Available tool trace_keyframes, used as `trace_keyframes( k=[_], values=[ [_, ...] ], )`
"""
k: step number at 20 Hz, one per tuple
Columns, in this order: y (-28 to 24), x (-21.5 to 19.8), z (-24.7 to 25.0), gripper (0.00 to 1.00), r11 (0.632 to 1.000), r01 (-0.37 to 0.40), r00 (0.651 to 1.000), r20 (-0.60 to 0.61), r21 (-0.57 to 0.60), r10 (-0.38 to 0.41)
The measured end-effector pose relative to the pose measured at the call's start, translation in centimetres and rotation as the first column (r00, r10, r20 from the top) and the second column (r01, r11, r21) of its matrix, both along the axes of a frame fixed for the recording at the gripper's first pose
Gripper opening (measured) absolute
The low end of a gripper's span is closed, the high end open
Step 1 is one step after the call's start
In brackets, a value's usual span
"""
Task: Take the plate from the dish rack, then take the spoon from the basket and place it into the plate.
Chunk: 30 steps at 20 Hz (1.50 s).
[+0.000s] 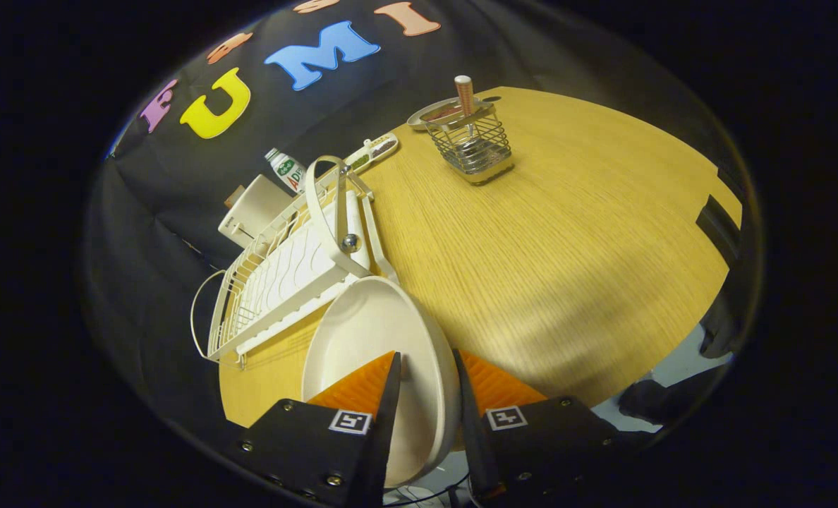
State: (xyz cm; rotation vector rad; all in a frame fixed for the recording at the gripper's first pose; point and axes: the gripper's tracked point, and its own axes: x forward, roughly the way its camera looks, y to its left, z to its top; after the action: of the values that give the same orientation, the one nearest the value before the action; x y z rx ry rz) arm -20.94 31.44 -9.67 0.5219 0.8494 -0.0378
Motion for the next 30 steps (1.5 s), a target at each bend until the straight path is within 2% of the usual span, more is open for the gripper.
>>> trace_keyframes(
  k=[5,10,16,22,30],
  values=[
    [-1.7,0.7,2.0,0.45,0.999,0.041,0.998,0.053,-0.026,-0.039],
    [-4.3,4.3,6.7,0.45,0.988,0.07,0.982,0.182,-0.139,-0.044],
    [-9.6,9.3,12.3,0.45,0.921,0.175,0.949,0.307,-0.349,-0.064],
    [-11.6,13.0,13.1,0.45,0.901,0.217,0.945,0.312,-0.374,-0.098],
    [-13.6,15.2,12.8,0.45,0.892,0.243,0.941,0.316,-0.381,-0.121]
  ],
)
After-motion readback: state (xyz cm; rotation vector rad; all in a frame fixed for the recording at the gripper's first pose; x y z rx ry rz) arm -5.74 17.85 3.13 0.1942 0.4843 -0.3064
